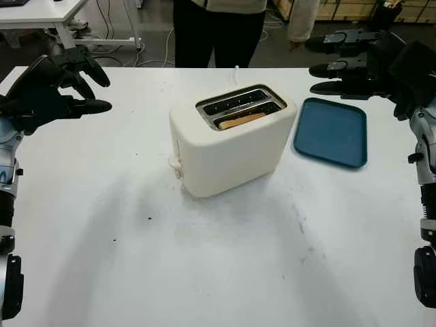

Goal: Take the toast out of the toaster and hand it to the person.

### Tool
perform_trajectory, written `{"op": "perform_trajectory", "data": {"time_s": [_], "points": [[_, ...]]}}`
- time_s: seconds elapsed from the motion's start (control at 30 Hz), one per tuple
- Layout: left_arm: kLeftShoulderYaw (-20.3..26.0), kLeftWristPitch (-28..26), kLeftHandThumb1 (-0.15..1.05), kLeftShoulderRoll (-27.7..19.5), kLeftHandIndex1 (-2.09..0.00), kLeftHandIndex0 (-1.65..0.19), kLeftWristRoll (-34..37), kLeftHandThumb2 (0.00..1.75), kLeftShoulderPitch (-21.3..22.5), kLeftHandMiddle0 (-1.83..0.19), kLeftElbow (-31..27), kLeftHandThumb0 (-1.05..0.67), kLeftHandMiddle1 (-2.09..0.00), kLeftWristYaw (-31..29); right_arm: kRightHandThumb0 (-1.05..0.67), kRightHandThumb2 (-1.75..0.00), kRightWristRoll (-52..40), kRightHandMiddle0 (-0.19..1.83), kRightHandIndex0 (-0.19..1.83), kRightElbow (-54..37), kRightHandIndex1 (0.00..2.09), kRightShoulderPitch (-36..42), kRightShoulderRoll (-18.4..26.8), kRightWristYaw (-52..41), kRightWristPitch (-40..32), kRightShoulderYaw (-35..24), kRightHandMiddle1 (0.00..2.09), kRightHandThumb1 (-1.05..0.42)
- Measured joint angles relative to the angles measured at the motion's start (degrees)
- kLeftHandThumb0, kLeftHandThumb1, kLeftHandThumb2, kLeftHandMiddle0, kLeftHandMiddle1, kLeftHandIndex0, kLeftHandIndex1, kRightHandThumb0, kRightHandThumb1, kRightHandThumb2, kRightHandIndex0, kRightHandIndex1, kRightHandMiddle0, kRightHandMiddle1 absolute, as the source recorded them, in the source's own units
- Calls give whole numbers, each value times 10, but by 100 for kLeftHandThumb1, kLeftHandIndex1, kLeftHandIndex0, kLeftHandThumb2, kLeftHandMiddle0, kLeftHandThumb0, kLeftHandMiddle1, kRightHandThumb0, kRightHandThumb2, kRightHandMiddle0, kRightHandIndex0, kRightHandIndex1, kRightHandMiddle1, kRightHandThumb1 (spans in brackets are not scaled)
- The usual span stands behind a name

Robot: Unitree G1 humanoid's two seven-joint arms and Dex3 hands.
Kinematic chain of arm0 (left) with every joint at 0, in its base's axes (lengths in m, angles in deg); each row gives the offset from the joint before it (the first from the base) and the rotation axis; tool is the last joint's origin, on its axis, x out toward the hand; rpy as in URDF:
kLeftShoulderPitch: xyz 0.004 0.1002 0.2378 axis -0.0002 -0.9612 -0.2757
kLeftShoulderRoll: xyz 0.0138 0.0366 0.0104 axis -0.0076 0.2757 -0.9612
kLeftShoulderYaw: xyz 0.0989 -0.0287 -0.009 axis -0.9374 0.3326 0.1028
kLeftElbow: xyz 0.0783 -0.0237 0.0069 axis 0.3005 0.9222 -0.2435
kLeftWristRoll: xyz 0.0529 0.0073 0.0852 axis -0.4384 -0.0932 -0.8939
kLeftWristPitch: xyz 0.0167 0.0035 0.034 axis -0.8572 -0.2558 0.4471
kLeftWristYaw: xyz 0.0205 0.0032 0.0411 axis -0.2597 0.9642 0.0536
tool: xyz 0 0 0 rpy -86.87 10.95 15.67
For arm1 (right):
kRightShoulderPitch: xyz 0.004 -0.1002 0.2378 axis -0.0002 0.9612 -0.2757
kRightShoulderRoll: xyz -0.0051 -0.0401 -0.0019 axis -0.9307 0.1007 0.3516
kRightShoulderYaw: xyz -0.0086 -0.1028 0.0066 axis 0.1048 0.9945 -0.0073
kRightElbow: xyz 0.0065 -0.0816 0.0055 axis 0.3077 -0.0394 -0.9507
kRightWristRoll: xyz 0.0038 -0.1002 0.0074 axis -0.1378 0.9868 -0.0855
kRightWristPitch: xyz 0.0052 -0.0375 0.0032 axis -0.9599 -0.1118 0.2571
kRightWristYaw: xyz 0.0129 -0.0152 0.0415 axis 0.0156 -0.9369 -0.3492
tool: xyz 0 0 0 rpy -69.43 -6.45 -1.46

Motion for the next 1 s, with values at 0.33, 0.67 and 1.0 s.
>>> {"op": "perform_trajectory", "data": {"time_s": [0.33, 0.67, 1.0], "points": [[0, -2, 92, 4, -152, -30, 0, 1, 0, -35, -2, -105, -157, 0, -38, 0, 0, 64, 71, 0, 3, 0, 0, -2, 0, -1, 0, -76], [0, 1, 92, 7, -152, -31, 1, 2, 2, -37, 5, -105, -156, -6, -40, 0, 0, 64, 71, 0, 3, 0, 0, -1, 0, -3, 0, -75], [0, 7, 92, 8, -150, -33, 1, 1, 3, -37, 15, -105, -156, -6, -38, 0, 0, 63, 70, -5, 4, 1, 0, 1, -1, -3, 0, -75]]}}
